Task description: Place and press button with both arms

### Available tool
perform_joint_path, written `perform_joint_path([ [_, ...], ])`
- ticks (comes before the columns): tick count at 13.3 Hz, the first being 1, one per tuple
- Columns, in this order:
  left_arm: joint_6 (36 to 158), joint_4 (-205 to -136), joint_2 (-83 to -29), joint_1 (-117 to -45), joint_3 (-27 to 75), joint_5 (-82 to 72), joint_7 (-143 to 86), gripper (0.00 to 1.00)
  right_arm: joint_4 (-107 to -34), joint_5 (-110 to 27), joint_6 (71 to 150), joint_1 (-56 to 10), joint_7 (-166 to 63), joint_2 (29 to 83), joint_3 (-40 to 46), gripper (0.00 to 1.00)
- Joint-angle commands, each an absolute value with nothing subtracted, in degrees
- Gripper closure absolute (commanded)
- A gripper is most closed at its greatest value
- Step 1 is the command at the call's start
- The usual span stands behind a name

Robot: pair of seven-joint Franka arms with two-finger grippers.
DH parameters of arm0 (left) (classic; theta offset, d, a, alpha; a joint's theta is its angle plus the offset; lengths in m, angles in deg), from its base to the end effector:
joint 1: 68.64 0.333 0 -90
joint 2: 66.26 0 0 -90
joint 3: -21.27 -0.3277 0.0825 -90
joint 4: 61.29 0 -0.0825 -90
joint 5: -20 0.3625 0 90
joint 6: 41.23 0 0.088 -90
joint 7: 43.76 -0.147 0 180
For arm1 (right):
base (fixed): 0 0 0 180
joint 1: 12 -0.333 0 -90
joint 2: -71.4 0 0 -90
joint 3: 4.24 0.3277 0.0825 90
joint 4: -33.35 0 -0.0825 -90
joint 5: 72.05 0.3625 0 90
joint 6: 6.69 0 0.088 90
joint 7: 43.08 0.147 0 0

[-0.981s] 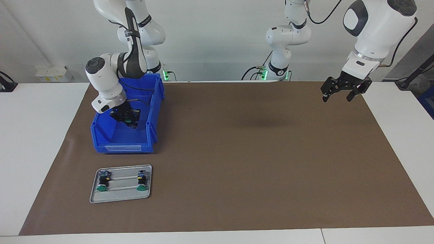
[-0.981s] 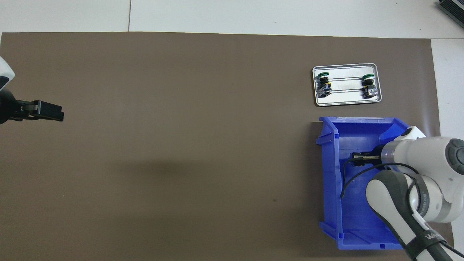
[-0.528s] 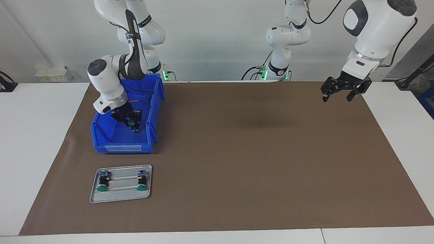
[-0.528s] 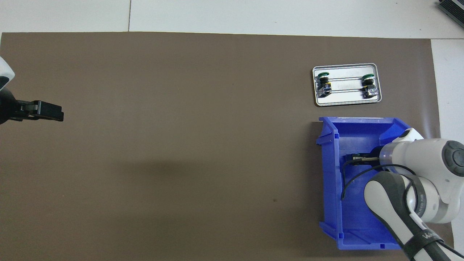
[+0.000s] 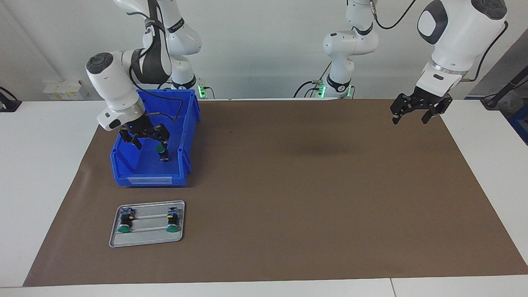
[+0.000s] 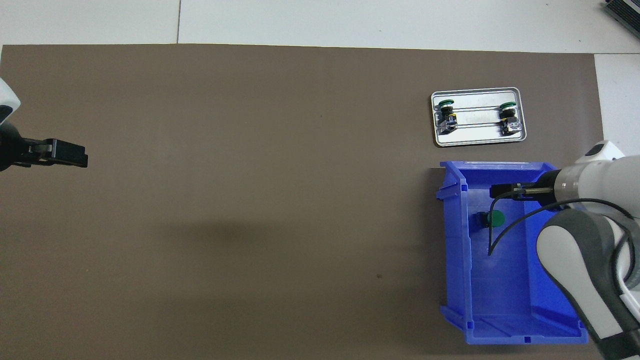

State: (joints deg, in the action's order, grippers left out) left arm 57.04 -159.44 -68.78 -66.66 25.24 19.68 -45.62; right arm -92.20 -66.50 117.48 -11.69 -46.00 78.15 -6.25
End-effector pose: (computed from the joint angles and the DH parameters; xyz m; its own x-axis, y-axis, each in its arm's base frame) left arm 0.5312 -0.0199 0.5677 0.9967 -0.0664 0.0460 -0.0665 -0.9978 0.0010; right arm 0.5022 -0.0136 0.4280 0.9945 -0.0440 0.0954 -0.0360 -0.9958 -0.0841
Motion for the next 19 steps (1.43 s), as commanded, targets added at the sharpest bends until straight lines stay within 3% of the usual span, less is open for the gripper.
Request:
perform_joint_path([
  [1,56.9,-161.1,-70.5,-65.9,25.6,18.9,-45.6,0.0,-84.9,-68.1,112.3,-11.5,-43.6,77.4,-5.9,0.0],
  [7,56.9,-161.1,-70.5,-65.9,25.6,18.9,-45.6,0.0,-61.6,-72.9,90.1,-11.4,-36.9,73.3,-5.6,0.0],
  [9,56.9,-161.1,-70.5,-65.9,25.6,18.9,-45.6,0.0,-56.8,-72.9,85.4,-10.9,-37.2,72.8,-5.5,0.0],
  [19,56.9,-161.1,-70.5,-65.9,25.6,18.9,-45.6,0.0,-58.7,-72.7,83.6,-12.2,-39.7,73.4,-6.3,0.0],
])
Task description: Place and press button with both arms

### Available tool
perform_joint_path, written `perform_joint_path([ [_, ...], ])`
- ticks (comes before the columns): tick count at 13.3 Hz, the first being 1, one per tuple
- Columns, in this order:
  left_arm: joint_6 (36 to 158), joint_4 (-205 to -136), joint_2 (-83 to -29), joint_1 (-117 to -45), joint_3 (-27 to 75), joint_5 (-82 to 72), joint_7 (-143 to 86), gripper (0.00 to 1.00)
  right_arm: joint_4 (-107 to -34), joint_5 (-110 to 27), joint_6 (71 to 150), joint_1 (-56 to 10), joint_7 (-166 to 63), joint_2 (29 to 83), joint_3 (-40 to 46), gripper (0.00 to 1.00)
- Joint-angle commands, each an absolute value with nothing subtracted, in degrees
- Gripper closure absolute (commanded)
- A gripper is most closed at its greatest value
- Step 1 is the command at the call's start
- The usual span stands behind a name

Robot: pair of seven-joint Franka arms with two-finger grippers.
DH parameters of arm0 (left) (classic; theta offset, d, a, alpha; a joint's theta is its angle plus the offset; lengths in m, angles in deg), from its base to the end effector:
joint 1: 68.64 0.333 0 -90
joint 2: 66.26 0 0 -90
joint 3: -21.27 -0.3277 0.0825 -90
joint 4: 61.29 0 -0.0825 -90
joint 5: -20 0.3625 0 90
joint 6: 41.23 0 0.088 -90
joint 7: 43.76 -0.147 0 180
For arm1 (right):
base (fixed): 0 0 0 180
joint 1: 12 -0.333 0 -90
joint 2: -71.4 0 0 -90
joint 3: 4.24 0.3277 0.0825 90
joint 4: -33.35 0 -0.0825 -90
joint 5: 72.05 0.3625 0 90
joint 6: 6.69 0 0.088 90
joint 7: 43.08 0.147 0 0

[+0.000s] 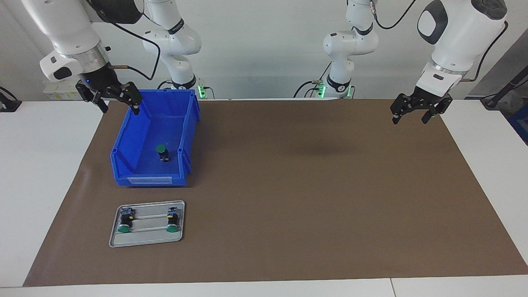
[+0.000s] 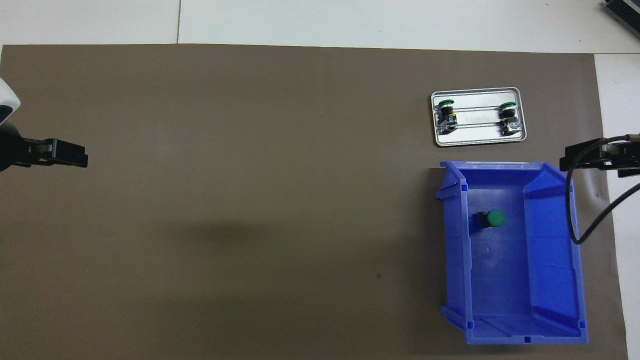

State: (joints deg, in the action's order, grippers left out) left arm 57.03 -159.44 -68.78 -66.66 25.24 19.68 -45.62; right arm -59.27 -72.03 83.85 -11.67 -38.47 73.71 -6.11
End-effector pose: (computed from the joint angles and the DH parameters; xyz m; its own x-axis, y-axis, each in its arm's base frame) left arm 0.5312 -0.0199 0.5677 0.9967 -0.0664 0.0458 -0.0665 -0.9978 0.0010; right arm 0.5204 -0.0203 0.5976 0.9929 -0.1186 0.0038 -0.1186 -0.9929 -0.0020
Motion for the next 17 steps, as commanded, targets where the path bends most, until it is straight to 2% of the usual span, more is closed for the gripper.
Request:
perform_joint_path([
  [1,56.9,-161.1,-70.5,-65.9,25.6,18.9,-45.7,0.0,-58.7,-72.9,83.6,-14.5,-39.7,73.4,-7.7,0.0],
  [6,56.9,-161.1,-70.5,-65.9,25.6,18.9,-45.6,0.0,-59.0,-73.0,83.6,-17.1,-39.9,73.6,-10.7,0.0],
  [17,56.9,-161.1,-70.5,-65.9,25.6,18.9,-45.6,0.0,-58.4,-75.0,81.1,-17.0,-46.4,73.6,-10.1,0.0],
])
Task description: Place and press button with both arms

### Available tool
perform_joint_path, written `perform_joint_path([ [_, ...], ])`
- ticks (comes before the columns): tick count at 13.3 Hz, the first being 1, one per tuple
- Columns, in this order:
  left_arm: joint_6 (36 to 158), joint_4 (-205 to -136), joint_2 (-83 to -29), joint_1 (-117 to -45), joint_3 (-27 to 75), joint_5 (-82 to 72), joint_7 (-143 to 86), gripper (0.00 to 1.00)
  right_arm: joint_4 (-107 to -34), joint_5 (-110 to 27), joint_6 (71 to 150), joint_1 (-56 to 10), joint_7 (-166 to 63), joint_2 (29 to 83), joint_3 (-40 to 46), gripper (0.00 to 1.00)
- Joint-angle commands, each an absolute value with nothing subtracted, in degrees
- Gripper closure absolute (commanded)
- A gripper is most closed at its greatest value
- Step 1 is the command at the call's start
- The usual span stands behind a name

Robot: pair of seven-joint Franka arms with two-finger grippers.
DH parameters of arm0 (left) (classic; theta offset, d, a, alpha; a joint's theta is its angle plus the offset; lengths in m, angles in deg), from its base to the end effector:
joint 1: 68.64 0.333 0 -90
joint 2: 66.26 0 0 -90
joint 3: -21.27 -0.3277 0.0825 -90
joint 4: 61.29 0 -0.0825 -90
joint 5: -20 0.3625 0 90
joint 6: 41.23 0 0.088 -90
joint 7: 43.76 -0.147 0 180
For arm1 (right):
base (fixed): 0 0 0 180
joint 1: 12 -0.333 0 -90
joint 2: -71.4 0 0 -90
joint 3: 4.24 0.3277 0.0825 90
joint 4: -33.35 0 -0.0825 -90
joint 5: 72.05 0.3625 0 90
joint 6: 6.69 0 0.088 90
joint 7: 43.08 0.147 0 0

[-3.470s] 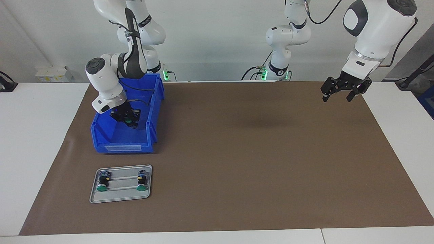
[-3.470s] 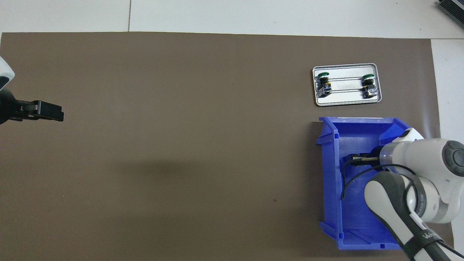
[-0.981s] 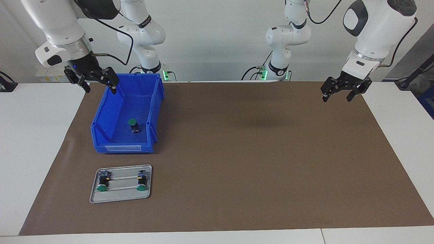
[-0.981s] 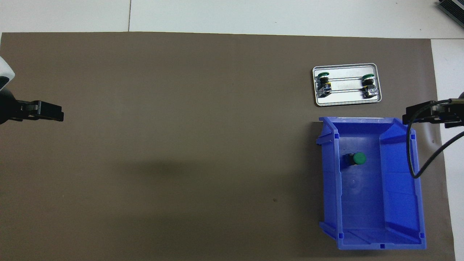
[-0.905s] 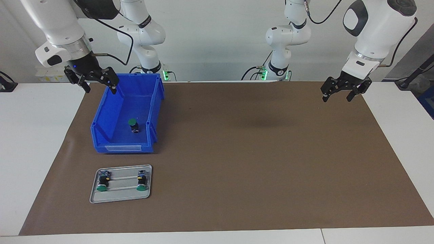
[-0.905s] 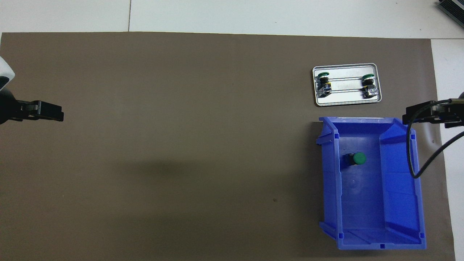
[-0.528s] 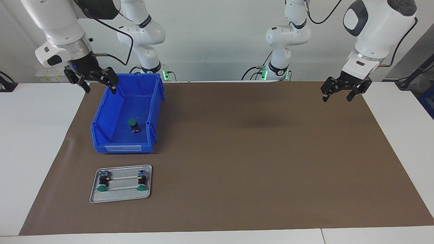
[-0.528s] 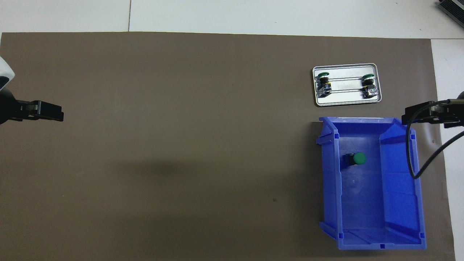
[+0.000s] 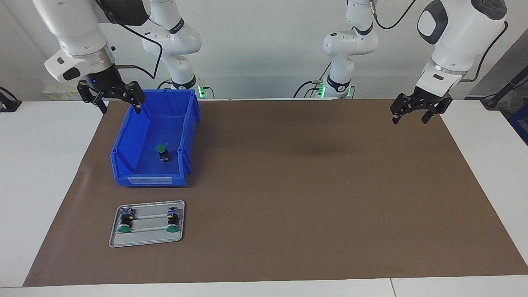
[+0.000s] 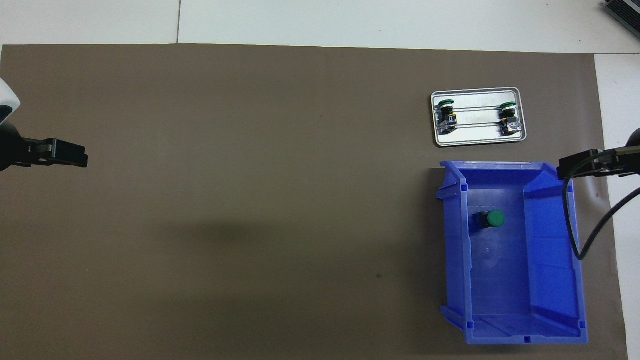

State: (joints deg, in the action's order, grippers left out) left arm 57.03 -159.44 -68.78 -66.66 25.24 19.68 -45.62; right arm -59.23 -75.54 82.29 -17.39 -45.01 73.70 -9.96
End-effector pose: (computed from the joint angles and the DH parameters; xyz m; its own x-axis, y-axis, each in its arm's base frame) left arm 0.5312 -0.0199 0.5677 0.9967 -0.0664 0.0458 -0.0665 -0.9978 0.0010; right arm 0.5168 -0.0130 0.5956 0.9993 0.0270 -0.0248 0.0283 -0.9980 0.0561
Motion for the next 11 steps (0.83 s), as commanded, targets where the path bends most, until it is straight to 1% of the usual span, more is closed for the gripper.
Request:
perform_joint_path([
  [1,56.9,-161.1,-70.5,-65.9,25.6,18.9,-45.6,0.0,-58.5,-74.5,81.1,-16.8,-46.7,73.6,-10.1,0.0],
  [11,56.9,-161.1,-70.5,-65.9,25.6,18.9,-45.6,0.0,-59.1,-74.8,81.0,-16.6,-46.2,74.0,-10.5,0.0],
])
